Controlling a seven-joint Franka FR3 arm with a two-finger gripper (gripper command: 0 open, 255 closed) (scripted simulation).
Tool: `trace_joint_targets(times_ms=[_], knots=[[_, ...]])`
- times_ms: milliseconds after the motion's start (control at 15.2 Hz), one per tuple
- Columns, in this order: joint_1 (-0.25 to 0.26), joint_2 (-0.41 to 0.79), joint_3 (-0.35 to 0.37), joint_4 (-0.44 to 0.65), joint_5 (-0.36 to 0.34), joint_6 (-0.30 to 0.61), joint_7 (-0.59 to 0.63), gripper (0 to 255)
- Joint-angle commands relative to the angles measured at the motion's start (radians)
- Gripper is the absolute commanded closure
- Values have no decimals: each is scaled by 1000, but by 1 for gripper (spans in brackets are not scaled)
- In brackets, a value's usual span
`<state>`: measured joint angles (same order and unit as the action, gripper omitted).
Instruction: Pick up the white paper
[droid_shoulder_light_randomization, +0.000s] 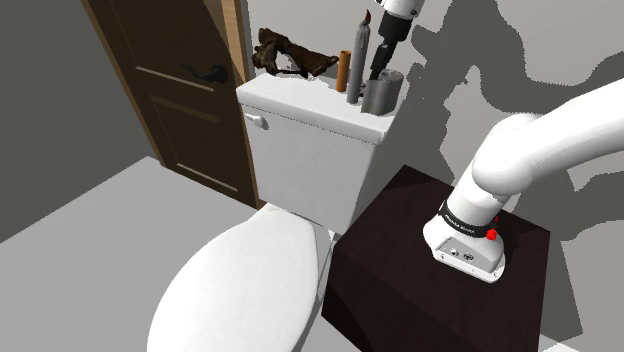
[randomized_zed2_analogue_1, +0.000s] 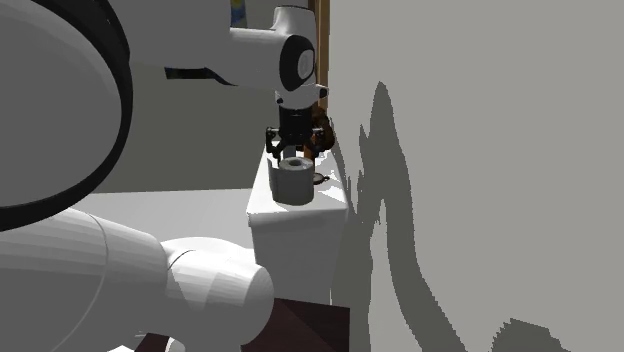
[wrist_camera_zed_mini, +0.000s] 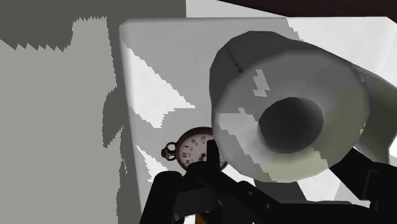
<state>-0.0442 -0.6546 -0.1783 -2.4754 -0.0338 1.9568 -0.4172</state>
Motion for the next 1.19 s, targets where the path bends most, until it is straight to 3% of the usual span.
trace_joint_targets(times_ms=[0, 1122], knots=[[0, 0, 0, -2, 0, -1, 0, 255], [8, 13, 13, 211, 10, -200, 9, 255]])
